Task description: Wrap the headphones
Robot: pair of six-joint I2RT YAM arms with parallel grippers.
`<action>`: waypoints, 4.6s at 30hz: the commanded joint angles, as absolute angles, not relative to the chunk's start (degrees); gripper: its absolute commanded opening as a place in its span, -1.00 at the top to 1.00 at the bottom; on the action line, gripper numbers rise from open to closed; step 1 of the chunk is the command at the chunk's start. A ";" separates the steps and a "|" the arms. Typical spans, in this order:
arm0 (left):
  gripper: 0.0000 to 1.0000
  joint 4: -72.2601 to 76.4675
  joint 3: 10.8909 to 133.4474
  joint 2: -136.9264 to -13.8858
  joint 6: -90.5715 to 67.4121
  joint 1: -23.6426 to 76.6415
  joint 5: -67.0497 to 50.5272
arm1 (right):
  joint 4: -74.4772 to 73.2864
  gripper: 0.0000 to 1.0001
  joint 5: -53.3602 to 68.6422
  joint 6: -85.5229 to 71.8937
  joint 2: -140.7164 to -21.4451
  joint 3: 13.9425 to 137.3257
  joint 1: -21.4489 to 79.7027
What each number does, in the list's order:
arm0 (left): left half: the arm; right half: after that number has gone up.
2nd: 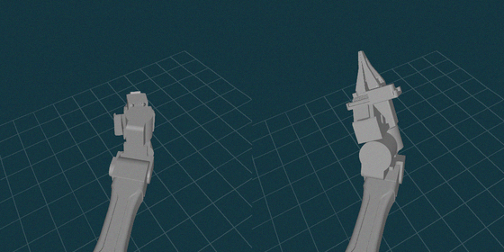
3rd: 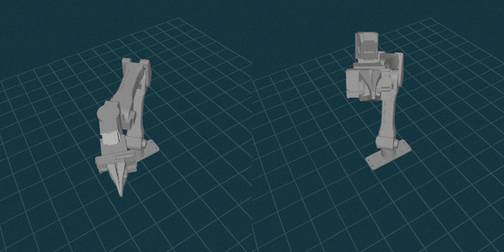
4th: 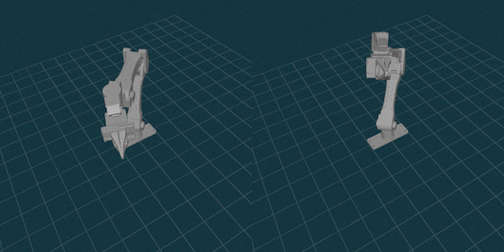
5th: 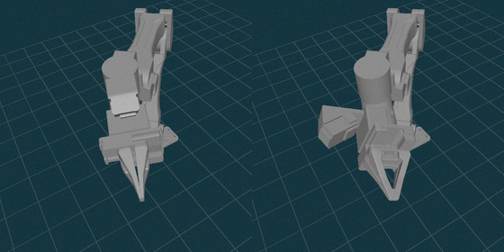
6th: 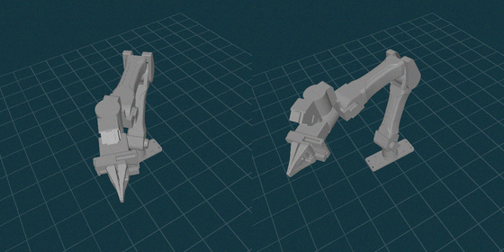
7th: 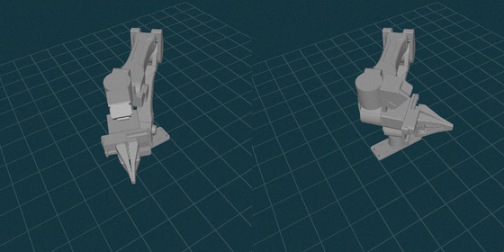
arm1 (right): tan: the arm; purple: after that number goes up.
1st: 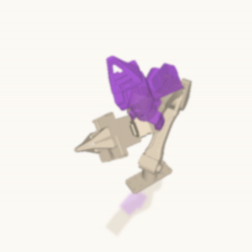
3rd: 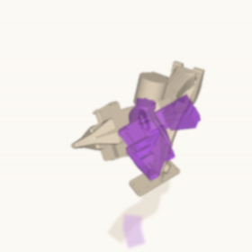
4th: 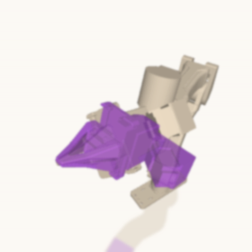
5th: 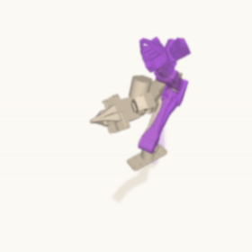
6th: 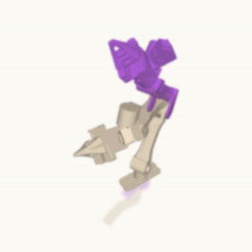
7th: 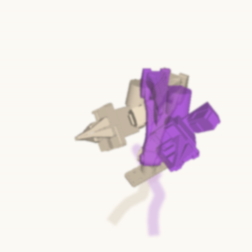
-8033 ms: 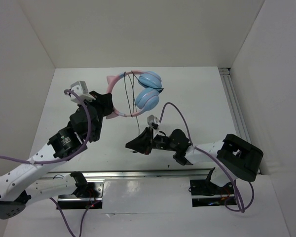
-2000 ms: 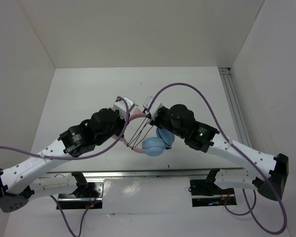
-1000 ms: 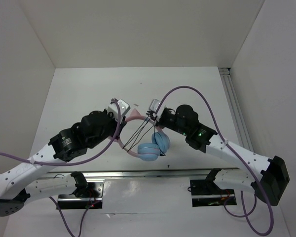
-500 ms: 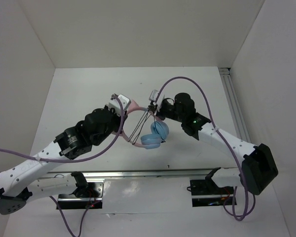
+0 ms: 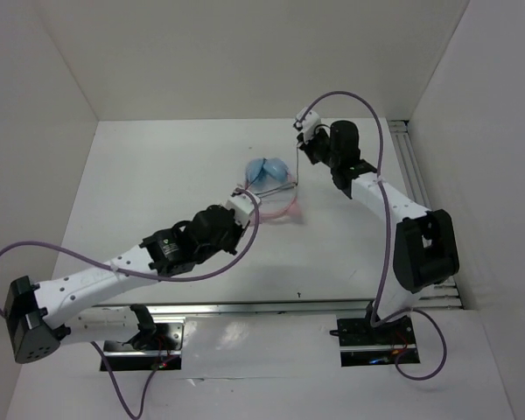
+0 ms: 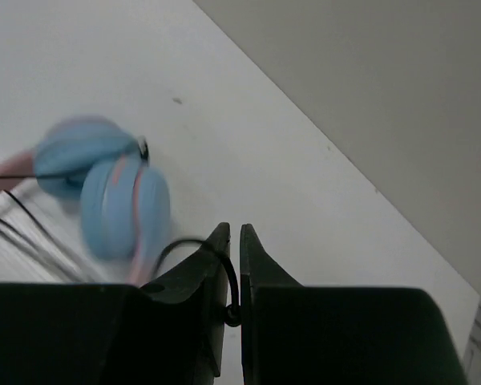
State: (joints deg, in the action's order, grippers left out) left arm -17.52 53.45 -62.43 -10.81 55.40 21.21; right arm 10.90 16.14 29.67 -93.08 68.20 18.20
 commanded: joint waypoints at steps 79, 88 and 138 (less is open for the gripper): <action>1.00 -16.26 35.77 -51.68 -30.23 44.56 25.67 | 9.76 0.33 10.02 16.61 -122.87 88.15 37.27; 1.00 -17.40 35.77 -50.37 -30.76 44.56 25.66 | 10.28 0.33 11.33 14.86 -122.34 89.38 37.27; -1.00 -47.72 52.65 -3.69 -36.30 45.09 26.81 | -44.39 -1.00 -31.82 -31.46 -20.65 53.79 61.44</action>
State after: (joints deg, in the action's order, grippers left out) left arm -49.82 52.80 -4.49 -35.07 44.75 27.16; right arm -44.27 -30.79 -30.65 -21.02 54.28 61.14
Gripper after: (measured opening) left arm 1.000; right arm 0.999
